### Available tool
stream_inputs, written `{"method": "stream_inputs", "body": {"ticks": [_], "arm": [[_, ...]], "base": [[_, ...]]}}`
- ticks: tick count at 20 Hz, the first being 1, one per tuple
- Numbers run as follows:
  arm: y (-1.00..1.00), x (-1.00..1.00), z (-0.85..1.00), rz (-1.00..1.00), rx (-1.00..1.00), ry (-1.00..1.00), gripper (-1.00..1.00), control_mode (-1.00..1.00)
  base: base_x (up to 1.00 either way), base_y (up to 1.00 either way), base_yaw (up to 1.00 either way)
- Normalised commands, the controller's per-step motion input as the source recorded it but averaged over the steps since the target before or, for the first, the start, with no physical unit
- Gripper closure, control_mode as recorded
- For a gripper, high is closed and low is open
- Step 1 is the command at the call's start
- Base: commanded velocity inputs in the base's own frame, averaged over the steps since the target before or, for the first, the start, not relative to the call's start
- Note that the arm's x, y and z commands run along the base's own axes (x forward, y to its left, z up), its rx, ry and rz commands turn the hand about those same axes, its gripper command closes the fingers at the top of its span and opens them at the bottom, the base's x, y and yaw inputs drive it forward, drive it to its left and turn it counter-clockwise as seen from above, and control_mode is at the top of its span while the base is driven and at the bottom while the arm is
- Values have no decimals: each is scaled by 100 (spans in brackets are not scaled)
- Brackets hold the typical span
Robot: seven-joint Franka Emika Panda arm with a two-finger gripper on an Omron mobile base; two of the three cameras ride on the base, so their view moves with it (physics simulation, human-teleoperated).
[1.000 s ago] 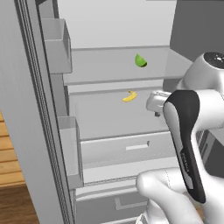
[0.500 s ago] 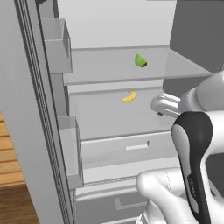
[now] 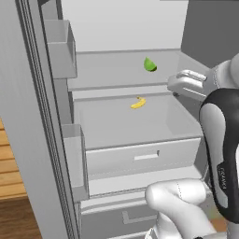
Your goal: Grab a lemon wedge from the fridge and one ice cube from the ice bowl, and put them in the glass of lemonade.
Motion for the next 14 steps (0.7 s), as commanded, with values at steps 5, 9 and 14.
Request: {"method": "stream_inputs", "body": {"ticks": [5, 9, 14], "arm": [[-3, 22, 65, 13, -14, 0, -100, -100], [-2, 85, -12, 7, -35, 6, -100, -100], [-9, 51, -72, 6, -6, 0, -100, -100]], "base": [[0, 0, 0], [0, 0, 0], [0, 0, 0]]}}
